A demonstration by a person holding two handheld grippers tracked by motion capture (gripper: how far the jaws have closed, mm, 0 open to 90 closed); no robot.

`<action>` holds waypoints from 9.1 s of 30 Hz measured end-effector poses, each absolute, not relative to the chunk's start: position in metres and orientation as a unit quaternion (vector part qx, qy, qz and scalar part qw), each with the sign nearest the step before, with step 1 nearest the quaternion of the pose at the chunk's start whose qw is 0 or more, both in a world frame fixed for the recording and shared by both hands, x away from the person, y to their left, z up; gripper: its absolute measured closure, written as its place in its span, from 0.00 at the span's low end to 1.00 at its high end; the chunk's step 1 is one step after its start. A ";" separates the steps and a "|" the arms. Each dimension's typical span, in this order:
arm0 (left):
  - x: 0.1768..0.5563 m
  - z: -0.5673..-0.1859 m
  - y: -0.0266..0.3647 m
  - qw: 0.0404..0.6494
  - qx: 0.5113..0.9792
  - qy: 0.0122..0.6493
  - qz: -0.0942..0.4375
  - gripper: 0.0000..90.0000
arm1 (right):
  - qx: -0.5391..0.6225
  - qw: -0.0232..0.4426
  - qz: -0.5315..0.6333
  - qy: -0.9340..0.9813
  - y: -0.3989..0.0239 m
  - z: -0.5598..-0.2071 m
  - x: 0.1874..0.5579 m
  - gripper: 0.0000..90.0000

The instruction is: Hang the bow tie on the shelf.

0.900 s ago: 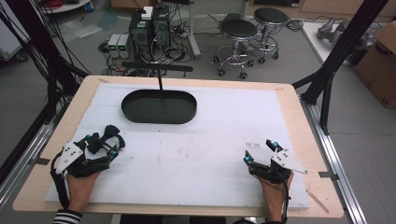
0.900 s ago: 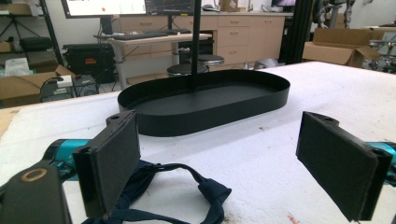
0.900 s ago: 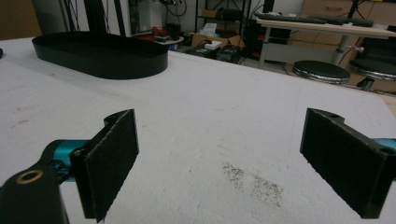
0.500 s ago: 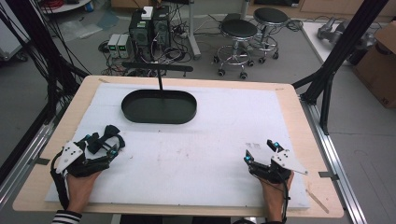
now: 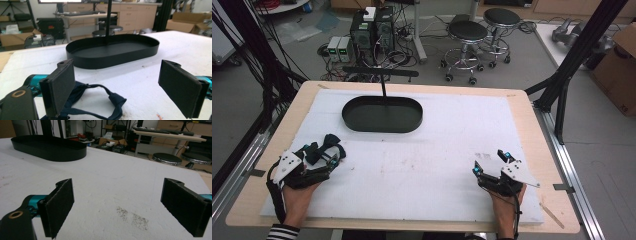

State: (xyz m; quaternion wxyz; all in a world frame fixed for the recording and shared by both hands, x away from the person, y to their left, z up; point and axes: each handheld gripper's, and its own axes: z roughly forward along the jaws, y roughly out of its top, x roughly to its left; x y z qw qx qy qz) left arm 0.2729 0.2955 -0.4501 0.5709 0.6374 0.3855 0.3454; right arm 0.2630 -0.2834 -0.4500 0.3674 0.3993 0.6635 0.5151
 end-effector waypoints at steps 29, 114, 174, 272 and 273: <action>0.285 -0.384 0.343 0.569 0.661 0.404 0.277 0.16 | 0.403 0.368 0.519 0.658 -0.284 -0.450 0.262 0.12; 0.386 -0.417 0.320 0.217 0.859 0.448 0.117 0.58 | 0.402 0.373 0.521 0.654 -0.284 -0.450 0.261 0.12; 0.368 -0.354 0.316 0.372 0.783 0.424 0.262 0.84 | 0.402 0.374 0.518 0.656 -0.284 -0.450 0.261 0.12; 0.494 -0.299 0.292 0.425 0.691 0.460 0.361 0.84 | 0.404 0.372 0.519 0.656 -0.284 -0.450 0.261 0.12; 0.494 -0.302 0.294 0.423 0.691 0.462 0.360 0.84 | 0.404 0.372 0.519 0.655 -0.284 -0.450 0.261 0.12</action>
